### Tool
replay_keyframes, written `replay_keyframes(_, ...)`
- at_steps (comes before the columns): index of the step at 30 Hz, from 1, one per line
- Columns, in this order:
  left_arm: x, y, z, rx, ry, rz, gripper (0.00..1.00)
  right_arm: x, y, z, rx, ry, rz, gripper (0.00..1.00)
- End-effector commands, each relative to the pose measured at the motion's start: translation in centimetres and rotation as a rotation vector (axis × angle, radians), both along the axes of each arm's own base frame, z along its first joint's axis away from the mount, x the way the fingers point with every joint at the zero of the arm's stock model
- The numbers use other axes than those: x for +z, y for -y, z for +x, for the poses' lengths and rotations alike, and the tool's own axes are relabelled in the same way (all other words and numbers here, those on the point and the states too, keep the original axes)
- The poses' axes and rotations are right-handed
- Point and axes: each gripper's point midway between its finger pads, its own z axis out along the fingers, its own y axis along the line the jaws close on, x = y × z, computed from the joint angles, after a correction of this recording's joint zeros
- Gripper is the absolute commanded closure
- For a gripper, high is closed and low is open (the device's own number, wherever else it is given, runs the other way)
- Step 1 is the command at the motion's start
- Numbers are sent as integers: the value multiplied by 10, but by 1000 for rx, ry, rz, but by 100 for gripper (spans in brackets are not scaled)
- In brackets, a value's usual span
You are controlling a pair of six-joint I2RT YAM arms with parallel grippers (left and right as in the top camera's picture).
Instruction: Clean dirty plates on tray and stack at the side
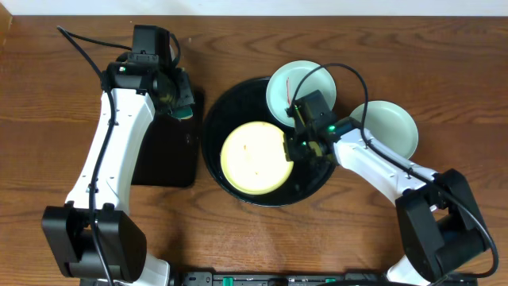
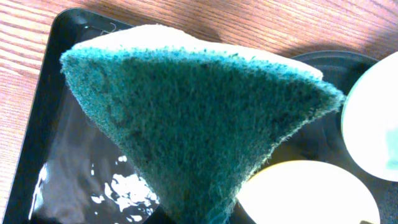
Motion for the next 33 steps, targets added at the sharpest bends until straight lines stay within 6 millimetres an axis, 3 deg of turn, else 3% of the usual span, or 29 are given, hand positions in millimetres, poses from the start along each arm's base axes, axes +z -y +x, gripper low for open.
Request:
replay_keyframes(1,2,-1,-1,5,4,-7,92,11,-16,11,-62,41,42,99)
replay_keyframes(12,0,-1,0,4,4,-7,92,-1,-6,-10,-60,-55,-7,97)
replay_keyframes(14,-1,-1,0,4,0,-7,92,-2,-4,-13,-74,-72,-12,91)
replay_keyframes(16,-2,0,0,3,-2,-11,92,-2,-2,-12,-117,-88,-4,76)
replay_keyframes(18,-3,0,0,1,-5,-13,92,-3,1,-13,-226,-136,13,72)
replay_keyframes(24,-3,0,-1,1,-10,-13,92,-13,0,-26,-298,-202,-10,72)
replay_keyframes(29,-4,2,-2,-3,-15,-12,92,-36,-7,-40,-292,-266,-47,73)
replay_keyframes(32,-5,7,-4,-20,-22,-9,92,-41,-8,-42,-293,-288,-44,88)
replay_keyframes(33,-5,9,-5,-34,-25,-6,92,-41,-7,-42,-295,-289,-42,99)
